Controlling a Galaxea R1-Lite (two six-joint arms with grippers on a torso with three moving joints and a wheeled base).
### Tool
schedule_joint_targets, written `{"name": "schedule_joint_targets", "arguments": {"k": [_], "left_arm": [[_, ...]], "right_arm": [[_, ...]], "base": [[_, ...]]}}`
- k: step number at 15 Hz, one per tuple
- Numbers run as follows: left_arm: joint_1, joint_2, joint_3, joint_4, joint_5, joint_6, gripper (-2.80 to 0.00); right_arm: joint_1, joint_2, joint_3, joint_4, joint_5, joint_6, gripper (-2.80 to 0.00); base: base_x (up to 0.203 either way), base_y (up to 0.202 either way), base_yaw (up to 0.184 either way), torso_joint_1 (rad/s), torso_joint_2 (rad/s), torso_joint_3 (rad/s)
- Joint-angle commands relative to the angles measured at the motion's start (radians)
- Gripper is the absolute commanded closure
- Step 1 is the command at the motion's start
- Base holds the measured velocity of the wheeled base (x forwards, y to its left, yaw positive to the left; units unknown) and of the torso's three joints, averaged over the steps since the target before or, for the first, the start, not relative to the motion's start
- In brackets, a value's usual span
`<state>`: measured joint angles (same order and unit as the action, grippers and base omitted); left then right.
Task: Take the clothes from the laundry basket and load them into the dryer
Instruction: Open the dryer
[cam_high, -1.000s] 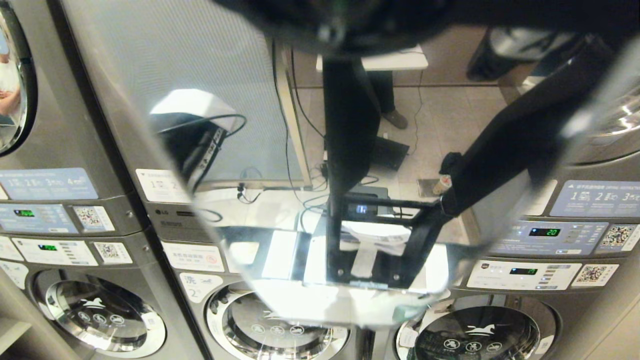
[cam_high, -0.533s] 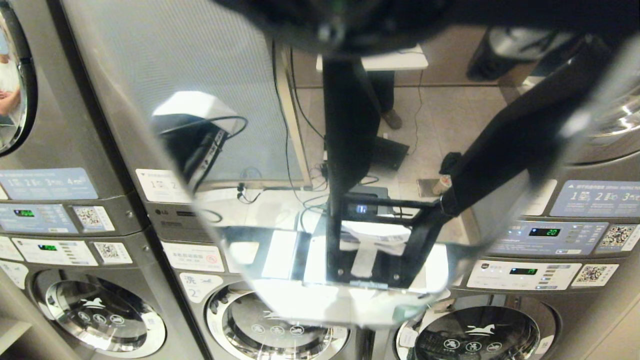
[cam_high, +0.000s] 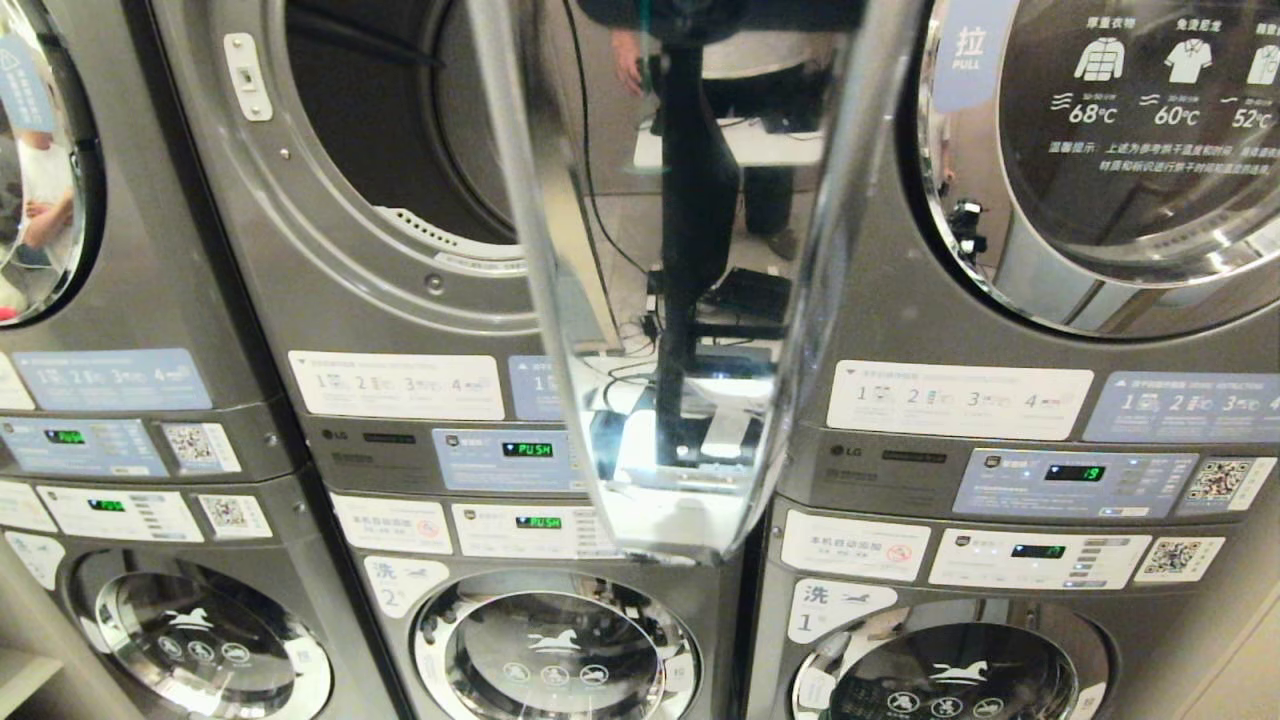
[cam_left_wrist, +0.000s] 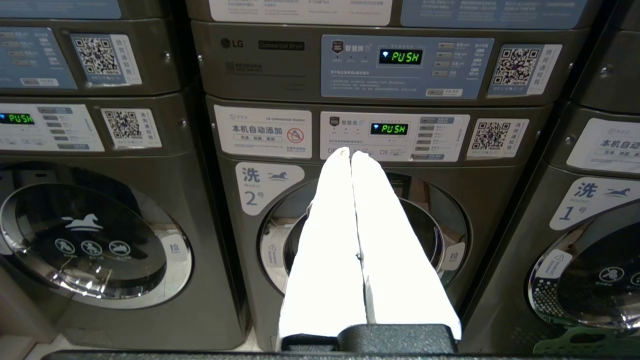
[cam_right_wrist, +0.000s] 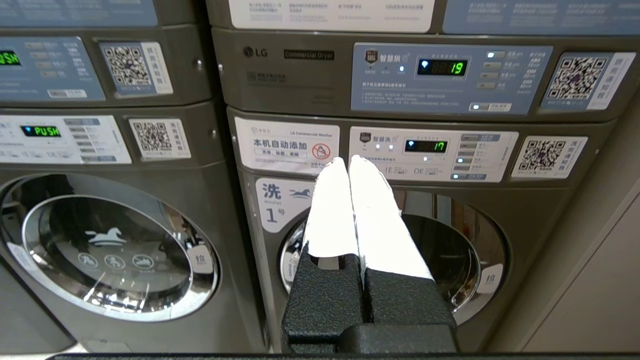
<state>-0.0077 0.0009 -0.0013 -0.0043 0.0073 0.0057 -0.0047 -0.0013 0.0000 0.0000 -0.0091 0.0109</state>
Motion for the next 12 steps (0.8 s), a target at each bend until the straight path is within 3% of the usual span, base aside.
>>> {"name": "schedule_joint_targets", "arguments": {"k": [1,5,10,12], "left_arm": [[0.000,-0.001,0.000,0.000,0.000,0.000,0.00],[0.000,-0.001,0.000,-0.002,-0.001,-0.003,0.00],[0.001,-0.001,-0.010,-0.008,-0.005,0.017,0.00],[0.000,0.002,-0.118,-0.019,-0.093,0.045,0.00]], "right_arm": [[0.000,0.000,0.000,0.000,0.000,0.000,0.00],[0.000,0.000,0.000,0.000,0.000,0.000,0.00],[0.000,0.000,0.000,0.000,0.000,0.000,0.00],[0.000,0.000,0.000,0.000,0.000,-0.002,0.00]], "base": [[0.000,0.000,0.000,0.003,0.00,0.200],[0.000,0.000,0.000,0.000,0.00,0.181],[0.000,0.000,0.000,0.002,0.00,0.033],[0.000,0.000,0.000,0.000,0.00,0.000]]}}
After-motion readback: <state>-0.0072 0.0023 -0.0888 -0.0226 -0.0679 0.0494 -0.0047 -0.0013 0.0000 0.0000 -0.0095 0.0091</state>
